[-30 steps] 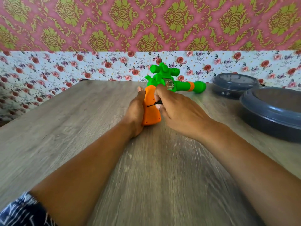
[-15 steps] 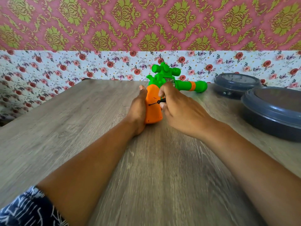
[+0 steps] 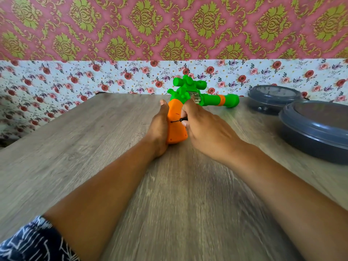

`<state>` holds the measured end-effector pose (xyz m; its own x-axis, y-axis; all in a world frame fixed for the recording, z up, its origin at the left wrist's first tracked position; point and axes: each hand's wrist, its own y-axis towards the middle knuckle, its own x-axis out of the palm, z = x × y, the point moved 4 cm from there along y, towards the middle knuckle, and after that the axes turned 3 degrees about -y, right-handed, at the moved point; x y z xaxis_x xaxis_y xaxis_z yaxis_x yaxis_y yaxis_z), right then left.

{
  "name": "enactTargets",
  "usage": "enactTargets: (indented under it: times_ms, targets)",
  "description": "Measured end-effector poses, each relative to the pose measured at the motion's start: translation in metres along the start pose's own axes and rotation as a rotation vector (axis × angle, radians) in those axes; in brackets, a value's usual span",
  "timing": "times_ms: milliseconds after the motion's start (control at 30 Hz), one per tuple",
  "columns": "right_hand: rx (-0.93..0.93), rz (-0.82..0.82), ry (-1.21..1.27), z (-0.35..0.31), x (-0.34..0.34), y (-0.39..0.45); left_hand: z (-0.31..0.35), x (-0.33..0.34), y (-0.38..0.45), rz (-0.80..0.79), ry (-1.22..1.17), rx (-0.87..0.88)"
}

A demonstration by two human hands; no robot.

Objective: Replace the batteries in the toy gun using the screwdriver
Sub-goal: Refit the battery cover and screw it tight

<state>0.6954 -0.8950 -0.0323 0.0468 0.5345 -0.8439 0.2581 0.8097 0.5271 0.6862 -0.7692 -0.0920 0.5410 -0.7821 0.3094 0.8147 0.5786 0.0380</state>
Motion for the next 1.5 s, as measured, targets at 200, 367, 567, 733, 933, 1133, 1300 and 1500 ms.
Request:
enactTargets:
  times_ms: [200, 367, 567, 733, 933, 1133, 1300, 1500]
  targets:
    - [0.013, 0.075, -0.305, -0.004, -0.002, -0.001, 0.0, 0.002, -0.002, 0.013, 0.007, 0.005]
    - [0.08, 0.063, -0.27, -0.01, 0.004, -0.005, 0.003, 0.002, -0.005, 0.017, 0.033, 0.004]
    - [0.057, 0.08, -0.126, 0.003, 0.005, 0.004, 0.002, -0.001, 0.004, 0.032, 0.039, 0.017]
    - [0.067, 0.068, -0.215, 0.001, 0.0, 0.002, -0.001, -0.001, 0.005, 0.058, 0.055, 0.002]
    - [0.188, 0.045, -0.049, -0.005, -0.001, 0.012, -0.002, -0.005, 0.007, 0.096, 0.104, 0.019]
    - [0.279, 0.02, 0.051, 0.01, -0.002, 0.016, -0.005, -0.004, 0.005, 0.149, 0.17, 0.023]
    - [0.122, 0.175, -0.188, 0.008, -0.013, 0.013, 0.004, 0.003, -0.005, 0.125, 0.152, 0.073]
    - [0.07, 0.152, -0.324, -0.005, -0.011, 0.004, 0.001, -0.001, -0.003, 0.155, 0.161, 0.05]
